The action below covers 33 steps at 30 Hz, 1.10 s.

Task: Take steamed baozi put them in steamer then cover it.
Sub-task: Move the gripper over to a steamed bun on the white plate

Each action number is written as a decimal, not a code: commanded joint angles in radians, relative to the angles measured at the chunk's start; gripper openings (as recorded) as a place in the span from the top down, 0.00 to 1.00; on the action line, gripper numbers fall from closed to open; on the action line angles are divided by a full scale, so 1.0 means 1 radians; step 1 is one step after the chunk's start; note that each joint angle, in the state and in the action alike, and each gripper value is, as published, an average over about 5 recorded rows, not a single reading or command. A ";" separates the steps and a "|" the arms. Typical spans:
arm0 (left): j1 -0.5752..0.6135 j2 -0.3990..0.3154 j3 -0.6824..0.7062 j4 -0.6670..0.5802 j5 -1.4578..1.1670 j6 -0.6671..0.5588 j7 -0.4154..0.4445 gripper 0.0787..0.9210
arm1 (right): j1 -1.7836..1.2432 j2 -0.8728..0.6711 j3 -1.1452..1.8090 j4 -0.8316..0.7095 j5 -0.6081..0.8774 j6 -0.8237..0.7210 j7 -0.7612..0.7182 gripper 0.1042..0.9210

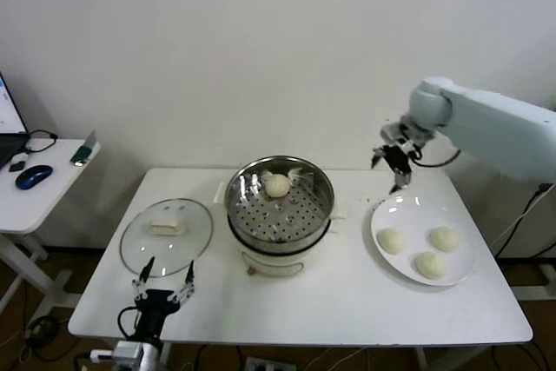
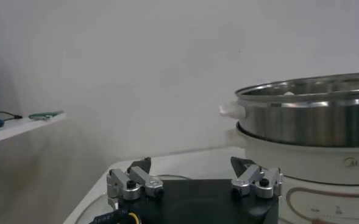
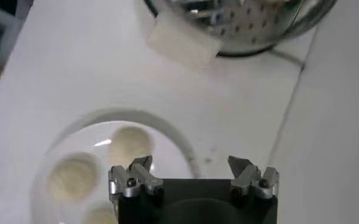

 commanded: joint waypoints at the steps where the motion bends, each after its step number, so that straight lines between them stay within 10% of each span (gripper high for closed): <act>1: 0.010 0.002 -0.009 -0.007 -0.001 0.001 -0.001 0.12 | -0.198 -0.114 0.061 -0.042 0.007 -0.141 0.024 0.12; 33: 0.030 -0.021 -0.018 0.017 -0.007 -0.014 -0.002 0.12 | -0.398 0.099 0.259 -0.264 -0.096 -0.045 0.037 0.12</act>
